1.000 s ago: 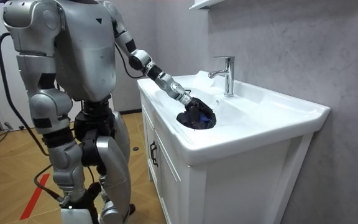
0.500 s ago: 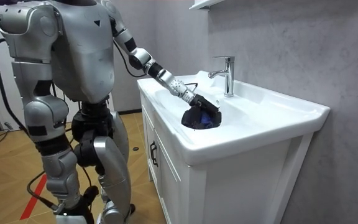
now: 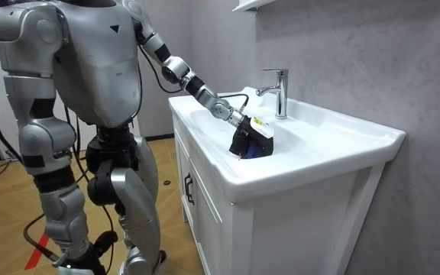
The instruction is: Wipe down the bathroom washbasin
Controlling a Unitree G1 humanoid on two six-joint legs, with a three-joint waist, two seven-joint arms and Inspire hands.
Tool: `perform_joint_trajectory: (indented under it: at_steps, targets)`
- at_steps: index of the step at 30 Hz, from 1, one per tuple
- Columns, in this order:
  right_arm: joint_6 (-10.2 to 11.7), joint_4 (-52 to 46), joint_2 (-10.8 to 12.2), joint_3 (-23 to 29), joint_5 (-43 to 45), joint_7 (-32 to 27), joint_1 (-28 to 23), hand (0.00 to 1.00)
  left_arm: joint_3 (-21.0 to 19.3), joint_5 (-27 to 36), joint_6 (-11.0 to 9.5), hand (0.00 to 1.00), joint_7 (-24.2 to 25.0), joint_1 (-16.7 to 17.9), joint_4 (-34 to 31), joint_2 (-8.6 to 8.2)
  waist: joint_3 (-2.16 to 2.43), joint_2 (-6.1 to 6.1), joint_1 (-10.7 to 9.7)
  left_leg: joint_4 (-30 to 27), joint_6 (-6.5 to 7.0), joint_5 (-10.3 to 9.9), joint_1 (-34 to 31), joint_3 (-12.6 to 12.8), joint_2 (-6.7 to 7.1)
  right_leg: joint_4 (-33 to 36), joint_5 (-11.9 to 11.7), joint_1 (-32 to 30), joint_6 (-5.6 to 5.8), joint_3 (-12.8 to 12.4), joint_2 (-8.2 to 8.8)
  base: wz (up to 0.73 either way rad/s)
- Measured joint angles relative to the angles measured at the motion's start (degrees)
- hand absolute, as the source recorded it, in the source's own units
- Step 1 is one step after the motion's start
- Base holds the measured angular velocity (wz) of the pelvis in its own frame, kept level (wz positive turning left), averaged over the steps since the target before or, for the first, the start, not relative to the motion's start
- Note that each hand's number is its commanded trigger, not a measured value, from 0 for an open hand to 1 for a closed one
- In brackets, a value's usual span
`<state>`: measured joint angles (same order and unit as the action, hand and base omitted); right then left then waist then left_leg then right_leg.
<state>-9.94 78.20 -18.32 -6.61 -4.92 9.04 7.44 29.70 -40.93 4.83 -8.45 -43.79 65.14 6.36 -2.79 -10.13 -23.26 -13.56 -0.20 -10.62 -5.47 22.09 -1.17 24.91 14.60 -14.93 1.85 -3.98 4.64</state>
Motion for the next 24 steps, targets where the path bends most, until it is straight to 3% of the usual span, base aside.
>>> perform_joint_trajectory:
  at_steps: [5,10,15,20,24]
  targets:
    - [-0.2,-0.3,-0.1,0.0,0.0,0.4,0.0,0.00,0.0,-2.7,0.7,1.00,-2.0,-1.0,4.3,0.77,-0.26,0.06,-0.2,0.0,0.00,0.0,-0.1,1.5,-0.09,1.2,0.0,-1.3,-0.02,-1.3,-0.33,-0.14]
    - [-0.2,-0.8,0.0,0.0,-1.5,-0.4,0.9,0.00,-0.3,-4.3,2.3,1.00,-4.0,-1.1,7.3,2.69,-0.43,-0.03,-0.2,-0.4,0.06,0.0,-1.6,2.3,-0.30,3.1,0.1,-4.0,-0.33,-2.4,-0.79,-0.11]
    - [-0.1,-0.8,0.2,-0.2,-2.0,-2.2,1.5,0.00,-0.6,-3.2,2.4,1.00,-6.1,-0.1,11.2,5.10,-0.51,0.00,0.2,-1.5,0.04,0.0,-2.8,2.7,-1.16,3.7,-0.1,-5.3,-0.86,-3.0,-1.66,-0.06]
    - [-0.1,-0.9,0.2,-0.2,-3.8,-3.4,1.8,0.00,-5.6,3.5,2.4,1.00,-6.3,1.0,12.7,6.35,-0.64,0.21,1.8,-2.1,0.04,0.0,-3.1,3.5,-1.23,4.6,-0.2,-6.2,-1.02,-3.7,-1.78,-0.08]
    - [0.7,-0.8,0.6,0.0,-3.6,-3.6,1.5,0.00,-12.6,12.4,0.0,1.00,-6.3,3.8,12.3,8.38,-0.41,1.52,3.6,-2.1,-0.13,0.1,-2.9,2.8,-1.11,5.4,0.4,-6.3,-1.32,-3.5,-1.77,0.03]
